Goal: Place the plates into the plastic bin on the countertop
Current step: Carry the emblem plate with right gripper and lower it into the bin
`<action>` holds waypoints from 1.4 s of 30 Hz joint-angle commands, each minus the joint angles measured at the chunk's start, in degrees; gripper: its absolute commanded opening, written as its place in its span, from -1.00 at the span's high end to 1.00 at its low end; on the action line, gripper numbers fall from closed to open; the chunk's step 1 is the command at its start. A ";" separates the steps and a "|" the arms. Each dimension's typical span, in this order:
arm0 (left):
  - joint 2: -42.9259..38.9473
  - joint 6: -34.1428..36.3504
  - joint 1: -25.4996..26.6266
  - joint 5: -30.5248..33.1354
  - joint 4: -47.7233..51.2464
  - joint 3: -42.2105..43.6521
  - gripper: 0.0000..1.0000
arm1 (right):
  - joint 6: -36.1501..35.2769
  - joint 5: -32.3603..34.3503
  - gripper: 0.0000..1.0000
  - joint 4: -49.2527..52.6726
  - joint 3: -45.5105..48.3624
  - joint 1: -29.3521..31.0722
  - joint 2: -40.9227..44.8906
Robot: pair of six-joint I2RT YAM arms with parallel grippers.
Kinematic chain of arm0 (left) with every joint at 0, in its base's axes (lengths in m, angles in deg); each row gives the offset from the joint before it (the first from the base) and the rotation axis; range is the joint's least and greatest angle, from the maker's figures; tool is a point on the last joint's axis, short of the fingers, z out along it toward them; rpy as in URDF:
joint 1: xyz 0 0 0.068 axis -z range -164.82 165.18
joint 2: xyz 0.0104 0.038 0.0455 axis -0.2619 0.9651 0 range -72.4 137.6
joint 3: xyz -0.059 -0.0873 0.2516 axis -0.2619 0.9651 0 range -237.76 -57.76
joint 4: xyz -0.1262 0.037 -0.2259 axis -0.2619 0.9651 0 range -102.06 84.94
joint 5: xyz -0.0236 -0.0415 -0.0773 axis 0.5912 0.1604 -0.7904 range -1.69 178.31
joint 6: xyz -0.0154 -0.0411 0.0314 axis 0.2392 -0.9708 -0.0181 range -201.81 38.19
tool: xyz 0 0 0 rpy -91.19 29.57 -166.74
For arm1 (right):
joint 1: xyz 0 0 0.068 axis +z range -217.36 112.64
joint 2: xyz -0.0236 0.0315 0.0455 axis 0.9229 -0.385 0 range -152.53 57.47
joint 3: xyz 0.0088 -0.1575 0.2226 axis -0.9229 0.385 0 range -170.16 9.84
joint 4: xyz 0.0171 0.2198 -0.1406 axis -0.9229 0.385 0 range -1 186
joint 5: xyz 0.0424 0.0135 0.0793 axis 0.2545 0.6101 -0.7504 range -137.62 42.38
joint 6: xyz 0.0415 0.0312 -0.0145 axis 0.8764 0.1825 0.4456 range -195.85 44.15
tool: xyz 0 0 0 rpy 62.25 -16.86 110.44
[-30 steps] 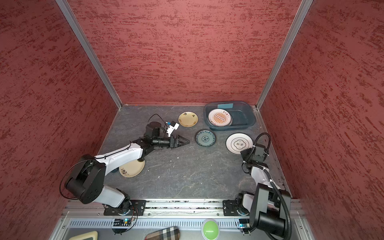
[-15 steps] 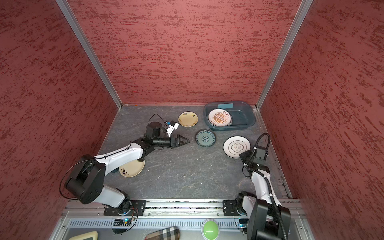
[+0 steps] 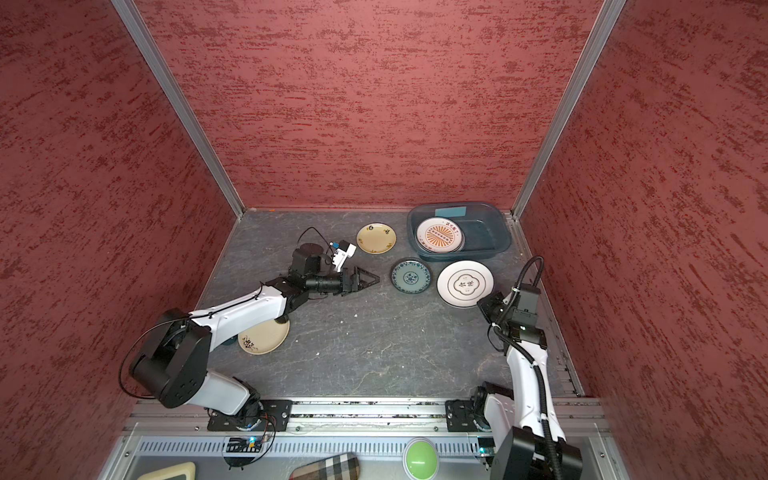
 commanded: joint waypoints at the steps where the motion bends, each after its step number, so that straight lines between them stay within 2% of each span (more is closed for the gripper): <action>1: -0.13 -1.51 0.43 1.66 -2.71 -0.37 -0.99 | -0.65 -6.46 1.00 0.35 -4.11 0.14 1.45; 7: -2.81 -2.45 0.47 5.58 -3.53 0.64 -0.99 | 0.53 -10.35 1.00 0.35 -8.85 0.22 1.93; 14: -4.46 -1.64 0.93 6.00 -3.51 0.55 -0.99 | 4.59 -12.13 1.00 -7.76 -11.89 0.22 -2.94; 20: -5.35 0.44 2.05 11.00 -1.88 0.69 -0.99 | 3.50 -9.10 1.00 -12.81 -17.51 0.90 -12.49; 26: -9.29 3.78 4.56 20.83 1.25 1.46 -0.99 | 1.85 -4.70 1.00 -16.10 -23.52 3.87 -22.73; 32: -11.50 3.69 4.57 23.44 0.53 3.16 -0.99 | 1.04 -2.99 1.00 -17.67 -30.13 6.85 -32.63; 42: -12.96 2.92 4.42 24.23 1.47 3.55 -0.99 | 0.13 1.06 1.00 -17.60 -42.10 10.11 -48.97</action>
